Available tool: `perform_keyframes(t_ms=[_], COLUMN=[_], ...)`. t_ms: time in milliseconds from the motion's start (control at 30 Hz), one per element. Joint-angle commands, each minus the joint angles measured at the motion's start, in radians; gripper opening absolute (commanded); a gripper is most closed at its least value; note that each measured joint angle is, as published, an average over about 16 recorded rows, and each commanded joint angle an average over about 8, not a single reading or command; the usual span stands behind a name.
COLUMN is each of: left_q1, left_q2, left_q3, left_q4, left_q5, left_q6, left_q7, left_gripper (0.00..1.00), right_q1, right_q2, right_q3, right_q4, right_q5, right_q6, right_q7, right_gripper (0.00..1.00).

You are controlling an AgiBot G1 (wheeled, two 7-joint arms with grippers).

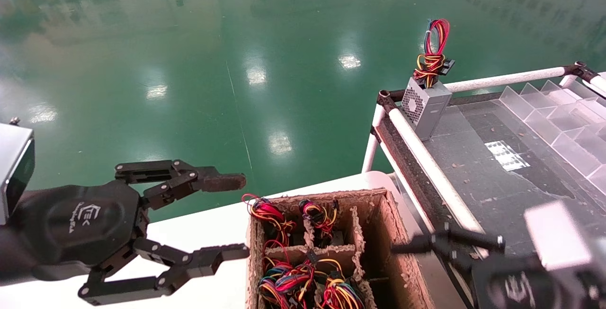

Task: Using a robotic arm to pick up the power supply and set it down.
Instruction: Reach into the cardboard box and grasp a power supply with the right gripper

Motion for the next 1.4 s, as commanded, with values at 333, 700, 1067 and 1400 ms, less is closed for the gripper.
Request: perform_keyframes(t_ms=[333, 700, 1067, 1400], left_q1=[0.000, 0.000, -0.001, -0.001], left_q2=[0.000, -0.001, -0.001, -0.001], left_q3=[0.001, 0.002, 0.002, 0.003], left_q4=[0.000, 0.000, 0.000, 0.000], left_q5=[-0.001, -0.001, -0.002, -0.002], left_q6=[0.000, -0.001, -0.001, -0.001], left_q7=[0.000, 0.001, 0.001, 0.002], left_gripper=[1.00, 1.00, 1.00, 1.00], right_q1=[0.067, 0.112, 0.149, 0.157], right_q2=[0.096, 0.134, 0.135, 0.121], right_q3=[-0.156, -0.268, -0.323, -0.339], right_q4=[0.014, 0.021, 0.014, 0.006], right_q5=[-0.084, -0.157, -0.186, -0.202], right_q6=[-0.011, -0.008, 0.019, 0.039], right_q7=[-0.034, -0.123, -0.135, -0.136], right_gripper=[0.70, 0.00, 0.00, 0.00])
